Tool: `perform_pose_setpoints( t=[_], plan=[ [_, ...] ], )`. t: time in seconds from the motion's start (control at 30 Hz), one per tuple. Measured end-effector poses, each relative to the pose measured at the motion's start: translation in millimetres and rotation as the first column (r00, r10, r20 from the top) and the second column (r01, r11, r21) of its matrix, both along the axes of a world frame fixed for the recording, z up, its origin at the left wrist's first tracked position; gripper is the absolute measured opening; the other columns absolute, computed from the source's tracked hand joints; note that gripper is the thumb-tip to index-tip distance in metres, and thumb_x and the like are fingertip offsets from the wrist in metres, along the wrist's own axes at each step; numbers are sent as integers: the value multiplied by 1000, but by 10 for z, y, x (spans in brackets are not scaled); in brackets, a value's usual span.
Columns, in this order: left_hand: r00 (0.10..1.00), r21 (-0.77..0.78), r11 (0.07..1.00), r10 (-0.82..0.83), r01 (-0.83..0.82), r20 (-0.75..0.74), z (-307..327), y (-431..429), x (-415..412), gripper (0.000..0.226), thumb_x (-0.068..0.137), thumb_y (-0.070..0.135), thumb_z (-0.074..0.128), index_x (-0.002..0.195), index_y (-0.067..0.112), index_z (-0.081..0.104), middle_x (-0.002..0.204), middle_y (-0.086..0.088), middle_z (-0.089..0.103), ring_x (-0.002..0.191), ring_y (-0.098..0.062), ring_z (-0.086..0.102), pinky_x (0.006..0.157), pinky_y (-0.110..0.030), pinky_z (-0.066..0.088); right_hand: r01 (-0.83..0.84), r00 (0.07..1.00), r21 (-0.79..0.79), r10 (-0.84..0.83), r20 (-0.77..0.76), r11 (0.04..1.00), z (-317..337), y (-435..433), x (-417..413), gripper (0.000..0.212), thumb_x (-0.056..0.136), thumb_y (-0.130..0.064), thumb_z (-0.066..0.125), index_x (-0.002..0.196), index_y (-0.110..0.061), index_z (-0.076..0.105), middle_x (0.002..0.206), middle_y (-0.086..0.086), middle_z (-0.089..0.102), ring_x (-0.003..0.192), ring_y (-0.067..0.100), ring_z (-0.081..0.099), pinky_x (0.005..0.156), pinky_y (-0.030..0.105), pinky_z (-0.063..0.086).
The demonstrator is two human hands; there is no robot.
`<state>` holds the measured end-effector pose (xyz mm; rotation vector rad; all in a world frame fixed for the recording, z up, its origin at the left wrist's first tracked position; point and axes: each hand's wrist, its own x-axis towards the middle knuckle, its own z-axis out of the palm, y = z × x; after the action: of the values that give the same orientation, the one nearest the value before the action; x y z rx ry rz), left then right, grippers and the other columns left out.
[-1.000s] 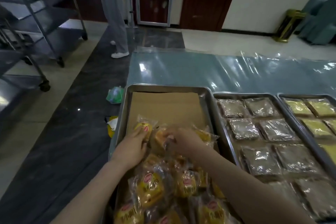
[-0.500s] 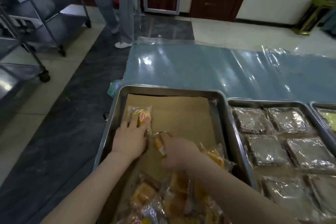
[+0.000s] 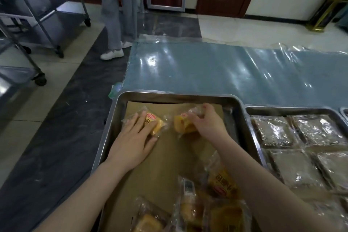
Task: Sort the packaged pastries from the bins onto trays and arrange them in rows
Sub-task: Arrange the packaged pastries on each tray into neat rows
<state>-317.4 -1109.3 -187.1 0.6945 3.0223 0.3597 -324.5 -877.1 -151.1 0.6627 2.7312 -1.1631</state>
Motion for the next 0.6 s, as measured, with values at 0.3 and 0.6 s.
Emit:
perform_pose_setpoints(
  t=[0.3, 0.6],
  plan=[
    [976, -115, 970, 209, -215, -66, -143, 119, 20, 72, 84, 68, 0, 146, 34, -14, 157, -16, -7, 143, -33, 8, 113, -43, 19, -461, 876, 391, 478, 59, 797, -211, -118, 81, 65, 94, -43, 48, 148, -35, 14, 160, -4, 2, 146, 26, -5, 113, 48, 17],
    [948, -121, 947, 277, -296, -154, -28, 131, 33, 73, 88, 60, 20, 151, 23, 13, 151, -32, 13, 133, -45, 27, 105, -52, 28, -596, 790, 431, 591, 163, 677, -323, -580, 25, 93, 89, -61, 45, 145, -30, -23, 150, 8, -37, 137, 34, -31, 114, 53, 4]
  ],
)
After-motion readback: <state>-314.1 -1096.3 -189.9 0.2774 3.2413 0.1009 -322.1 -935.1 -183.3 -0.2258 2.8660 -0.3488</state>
